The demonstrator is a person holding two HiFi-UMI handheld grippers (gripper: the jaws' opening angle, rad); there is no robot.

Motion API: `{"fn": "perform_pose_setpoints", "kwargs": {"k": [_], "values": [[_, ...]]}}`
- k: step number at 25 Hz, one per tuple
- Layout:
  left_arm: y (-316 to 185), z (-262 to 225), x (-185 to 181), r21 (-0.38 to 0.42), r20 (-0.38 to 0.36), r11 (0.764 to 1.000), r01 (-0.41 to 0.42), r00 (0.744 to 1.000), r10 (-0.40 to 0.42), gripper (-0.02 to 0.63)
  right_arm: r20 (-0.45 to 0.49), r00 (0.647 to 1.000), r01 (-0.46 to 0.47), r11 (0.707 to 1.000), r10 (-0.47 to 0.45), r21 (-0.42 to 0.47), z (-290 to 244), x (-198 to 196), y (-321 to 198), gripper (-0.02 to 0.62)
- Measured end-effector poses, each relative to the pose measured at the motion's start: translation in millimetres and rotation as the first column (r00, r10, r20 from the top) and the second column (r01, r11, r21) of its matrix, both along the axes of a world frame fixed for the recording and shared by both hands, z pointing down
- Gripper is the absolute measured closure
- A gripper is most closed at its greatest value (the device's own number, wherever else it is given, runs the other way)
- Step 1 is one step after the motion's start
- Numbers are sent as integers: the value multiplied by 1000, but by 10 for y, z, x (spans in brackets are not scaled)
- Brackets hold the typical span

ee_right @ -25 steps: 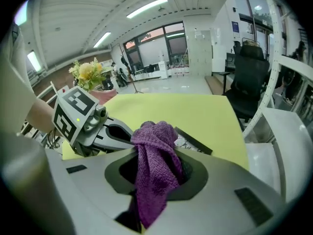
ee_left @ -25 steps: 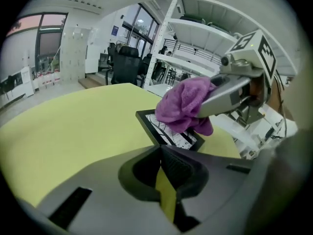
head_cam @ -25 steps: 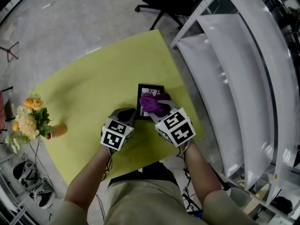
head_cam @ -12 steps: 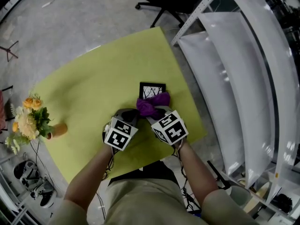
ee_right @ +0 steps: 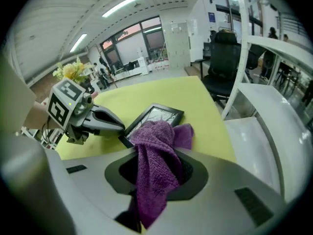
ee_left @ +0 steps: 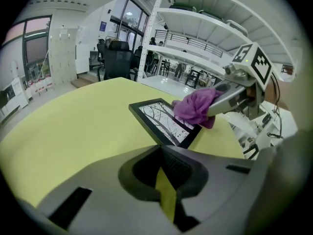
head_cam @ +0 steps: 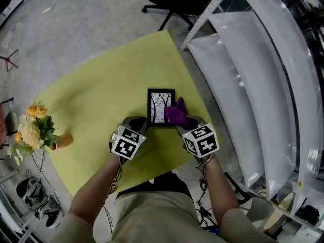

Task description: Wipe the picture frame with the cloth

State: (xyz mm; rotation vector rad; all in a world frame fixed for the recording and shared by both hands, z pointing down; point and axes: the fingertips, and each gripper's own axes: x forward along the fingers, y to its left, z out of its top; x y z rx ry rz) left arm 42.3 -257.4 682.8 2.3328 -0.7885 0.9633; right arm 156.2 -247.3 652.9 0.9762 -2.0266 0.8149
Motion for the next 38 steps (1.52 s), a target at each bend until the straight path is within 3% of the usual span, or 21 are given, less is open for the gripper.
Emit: {"fn": "perform_pose_setpoints", "kwargs": {"k": [8, 13, 17, 25, 32, 38], "values": [[-47, -586, -138, 67, -63, 994, 88, 994, -84, 598, 101, 988, -135, 976, 119, 172, -826, 224, -156, 499], [-120, -1291, -248, 172, -116, 979, 112, 989, -93, 598, 169, 977, -180, 925, 129, 336, -1543, 178, -203, 499], [-147, -1895, -349, 251, -169, 957, 142, 980, -101, 598, 214, 970, -199, 887, 117, 416, -2059, 114, -154, 497], [-73, -3012, -528, 428, -306, 869, 249, 944, -119, 598, 288, 956, -214, 809, 58, 548, -2916, -61, 16, 497], [144, -3716, -716, 532, -346, 799, 280, 933, -96, 598, 308, 951, -204, 729, -10, 653, -3577, -227, 344, 497], [363, -4246, -874, 627, -335, 718, 304, 937, -104, 598, 287, 956, -172, 666, -66, 726, -4045, -337, 678, 497]]}}
